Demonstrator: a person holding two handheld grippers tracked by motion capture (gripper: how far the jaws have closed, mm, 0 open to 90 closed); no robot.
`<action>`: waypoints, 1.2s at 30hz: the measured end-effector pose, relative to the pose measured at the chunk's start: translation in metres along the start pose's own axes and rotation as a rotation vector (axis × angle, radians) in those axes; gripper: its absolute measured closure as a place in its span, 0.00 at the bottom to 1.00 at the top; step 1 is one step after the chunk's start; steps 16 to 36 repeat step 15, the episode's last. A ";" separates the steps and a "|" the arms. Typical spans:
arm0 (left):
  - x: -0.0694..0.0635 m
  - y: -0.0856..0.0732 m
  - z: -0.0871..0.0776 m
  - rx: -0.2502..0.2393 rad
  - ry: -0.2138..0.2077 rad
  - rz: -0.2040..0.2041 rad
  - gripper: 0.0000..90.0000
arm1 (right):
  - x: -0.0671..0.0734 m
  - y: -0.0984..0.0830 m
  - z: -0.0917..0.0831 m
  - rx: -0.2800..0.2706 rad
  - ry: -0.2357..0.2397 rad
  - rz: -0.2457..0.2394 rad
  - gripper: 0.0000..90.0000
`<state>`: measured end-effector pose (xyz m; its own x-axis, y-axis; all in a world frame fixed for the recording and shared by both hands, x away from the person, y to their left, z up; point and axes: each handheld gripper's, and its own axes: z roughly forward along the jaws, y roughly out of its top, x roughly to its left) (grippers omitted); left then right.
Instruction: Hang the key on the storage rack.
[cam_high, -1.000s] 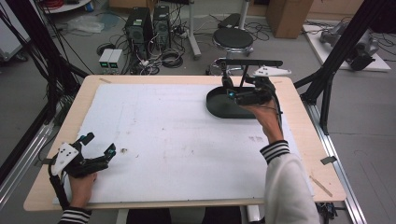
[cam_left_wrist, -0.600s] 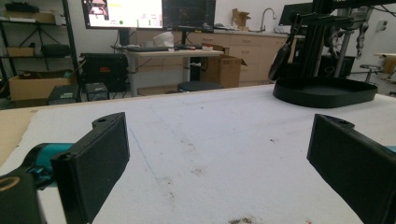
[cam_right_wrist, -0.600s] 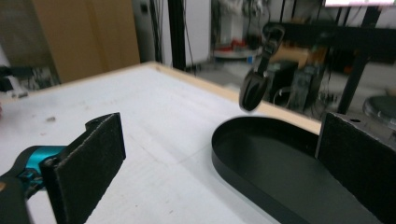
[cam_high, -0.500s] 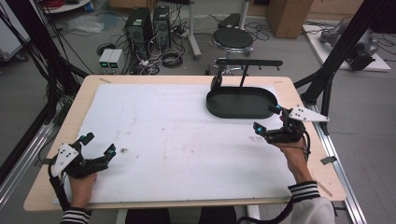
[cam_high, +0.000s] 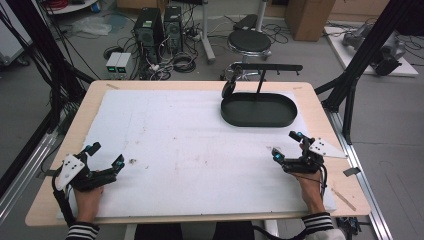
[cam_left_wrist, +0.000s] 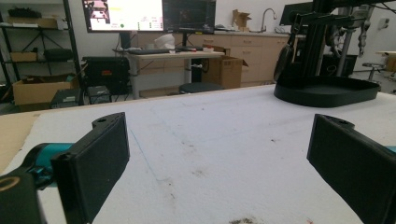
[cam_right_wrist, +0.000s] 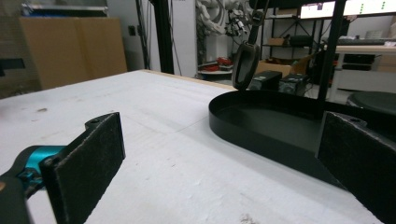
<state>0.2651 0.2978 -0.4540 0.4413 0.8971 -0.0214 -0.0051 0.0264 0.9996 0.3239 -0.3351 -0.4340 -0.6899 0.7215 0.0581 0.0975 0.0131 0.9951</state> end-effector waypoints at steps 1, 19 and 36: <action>0.000 0.000 0.000 0.000 0.000 -0.001 0.07 | 0.000 -0.003 0.000 0.000 0.000 0.006 0.00; 0.000 0.000 -0.001 -0.012 -0.001 0.003 0.07 | 0.010 -0.018 0.000 0.007 0.004 -0.056 0.00; 0.000 0.000 -0.001 -0.012 -0.001 0.003 0.07 | 0.010 -0.018 0.000 0.007 0.004 -0.056 0.00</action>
